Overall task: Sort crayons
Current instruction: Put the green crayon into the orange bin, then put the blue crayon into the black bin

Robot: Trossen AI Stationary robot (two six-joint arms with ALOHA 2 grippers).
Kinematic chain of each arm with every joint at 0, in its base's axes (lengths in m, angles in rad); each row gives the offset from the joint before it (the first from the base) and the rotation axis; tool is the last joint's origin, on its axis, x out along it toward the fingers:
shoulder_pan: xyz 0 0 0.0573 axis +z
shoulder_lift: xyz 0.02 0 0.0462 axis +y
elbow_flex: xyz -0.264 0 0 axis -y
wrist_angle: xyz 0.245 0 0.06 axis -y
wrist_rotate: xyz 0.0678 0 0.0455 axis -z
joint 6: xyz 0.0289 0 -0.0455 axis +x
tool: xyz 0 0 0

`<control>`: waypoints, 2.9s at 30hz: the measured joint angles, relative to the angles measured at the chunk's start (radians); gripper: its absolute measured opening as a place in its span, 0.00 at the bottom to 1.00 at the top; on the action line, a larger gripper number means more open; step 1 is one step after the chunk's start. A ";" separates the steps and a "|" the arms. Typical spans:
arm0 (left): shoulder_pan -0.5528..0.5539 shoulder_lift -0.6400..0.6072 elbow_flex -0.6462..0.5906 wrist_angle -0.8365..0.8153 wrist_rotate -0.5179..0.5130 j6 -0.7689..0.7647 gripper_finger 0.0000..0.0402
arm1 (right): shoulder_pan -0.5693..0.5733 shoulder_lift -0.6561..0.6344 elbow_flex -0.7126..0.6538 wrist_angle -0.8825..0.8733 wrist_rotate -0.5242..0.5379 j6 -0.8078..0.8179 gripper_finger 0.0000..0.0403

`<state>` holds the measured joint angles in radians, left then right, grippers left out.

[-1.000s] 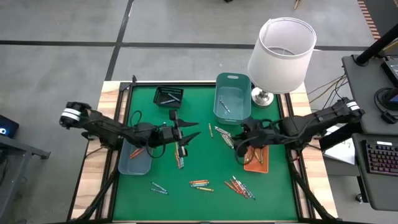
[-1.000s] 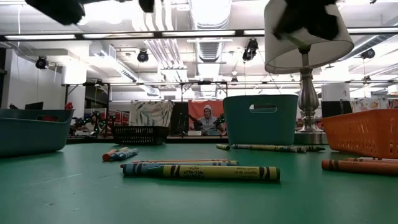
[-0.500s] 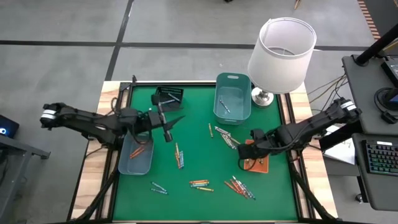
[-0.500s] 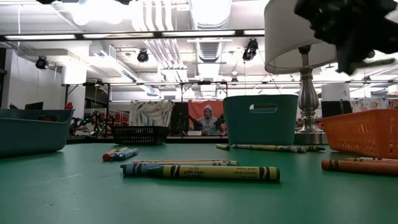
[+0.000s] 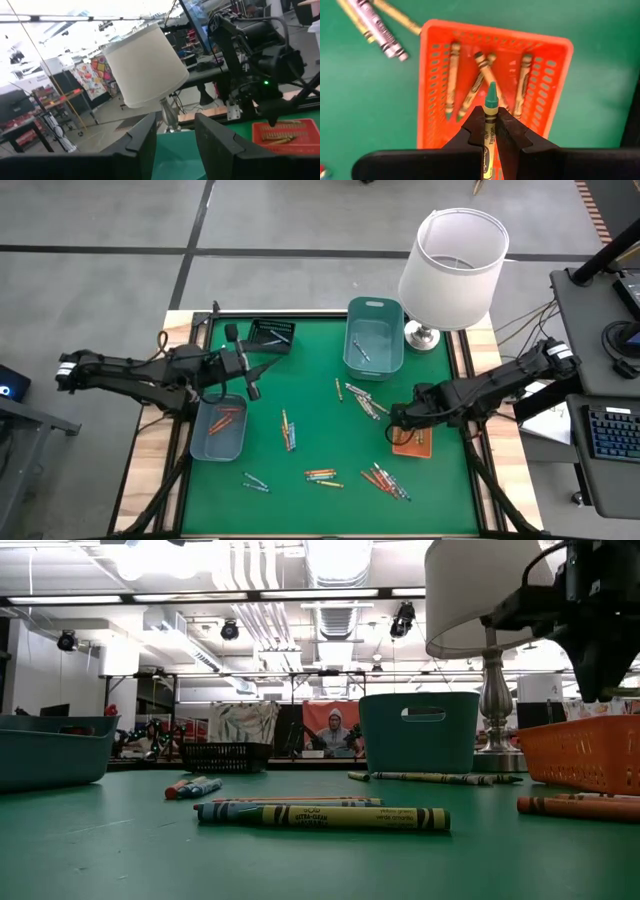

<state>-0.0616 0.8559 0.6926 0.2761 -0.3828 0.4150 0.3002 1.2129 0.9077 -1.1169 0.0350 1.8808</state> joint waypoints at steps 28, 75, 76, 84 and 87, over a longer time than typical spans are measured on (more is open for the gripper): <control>0.000 -0.056 0.000 -0.190 0.000 -0.163 0.29 | -0.013 0.000 -0.089 0.034 0.048 -0.049 0.31; -0.017 0.337 0.089 -0.462 0.079 -1.113 0.29 | -0.013 -0.006 0.110 0.427 0.491 -1.413 0.28; -0.025 0.354 0.110 -0.500 0.079 -1.143 0.29 | -0.013 -0.007 0.110 0.427 0.491 -1.422 0.28; -0.114 0.538 0.367 -0.839 0.084 -1.368 0.29 | -0.013 -0.007 0.107 0.428 0.491 -1.535 0.28; -0.137 0.613 0.464 -0.965 0.130 -1.443 0.29 | -0.013 -0.007 0.105 0.438 0.491 -1.581 0.28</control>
<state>-0.1986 1.4693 1.1566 -0.6889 -0.2530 -1.0283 0.2874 1.2064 1.0122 -0.6788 0.5261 0.3001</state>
